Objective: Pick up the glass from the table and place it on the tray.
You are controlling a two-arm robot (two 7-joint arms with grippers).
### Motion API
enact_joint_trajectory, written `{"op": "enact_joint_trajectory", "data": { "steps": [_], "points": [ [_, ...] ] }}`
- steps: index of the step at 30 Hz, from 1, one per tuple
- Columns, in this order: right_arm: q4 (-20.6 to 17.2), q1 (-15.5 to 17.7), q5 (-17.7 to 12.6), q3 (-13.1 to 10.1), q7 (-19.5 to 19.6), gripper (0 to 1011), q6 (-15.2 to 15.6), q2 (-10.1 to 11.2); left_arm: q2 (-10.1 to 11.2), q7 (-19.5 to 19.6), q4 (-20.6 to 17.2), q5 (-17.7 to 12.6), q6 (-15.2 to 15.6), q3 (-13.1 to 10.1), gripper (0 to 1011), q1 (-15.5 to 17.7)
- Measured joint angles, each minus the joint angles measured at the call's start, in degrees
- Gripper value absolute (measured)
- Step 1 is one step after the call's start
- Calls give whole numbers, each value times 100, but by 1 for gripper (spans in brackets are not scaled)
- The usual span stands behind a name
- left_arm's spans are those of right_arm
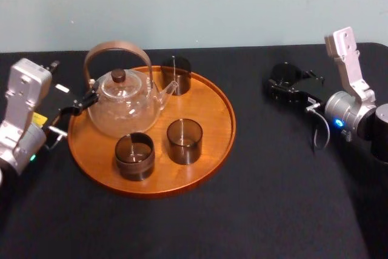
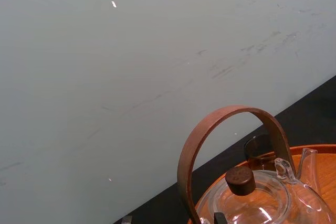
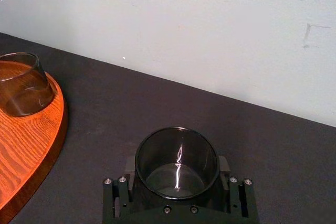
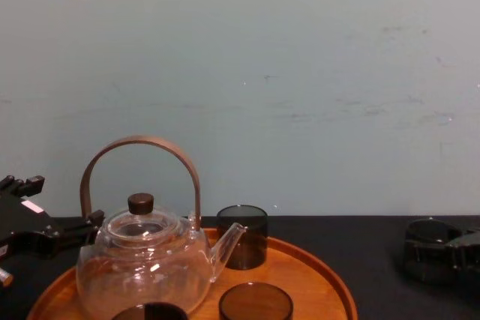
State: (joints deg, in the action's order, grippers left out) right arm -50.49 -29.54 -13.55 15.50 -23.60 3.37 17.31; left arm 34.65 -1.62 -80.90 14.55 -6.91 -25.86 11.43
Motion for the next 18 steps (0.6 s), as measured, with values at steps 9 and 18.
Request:
{"op": "enact_joint_trajectory", "data": {
  "steps": [9, 18],
  "points": [
    [0, 0, 0, 0, 0, 903, 0, 0, 0, 0, 0, 0, 0, 0, 1009, 0],
    [0, 0, 0, 0, 0, 903, 0, 0, 0, 0, 0, 0, 0, 0, 1010, 0]
  ]
}}
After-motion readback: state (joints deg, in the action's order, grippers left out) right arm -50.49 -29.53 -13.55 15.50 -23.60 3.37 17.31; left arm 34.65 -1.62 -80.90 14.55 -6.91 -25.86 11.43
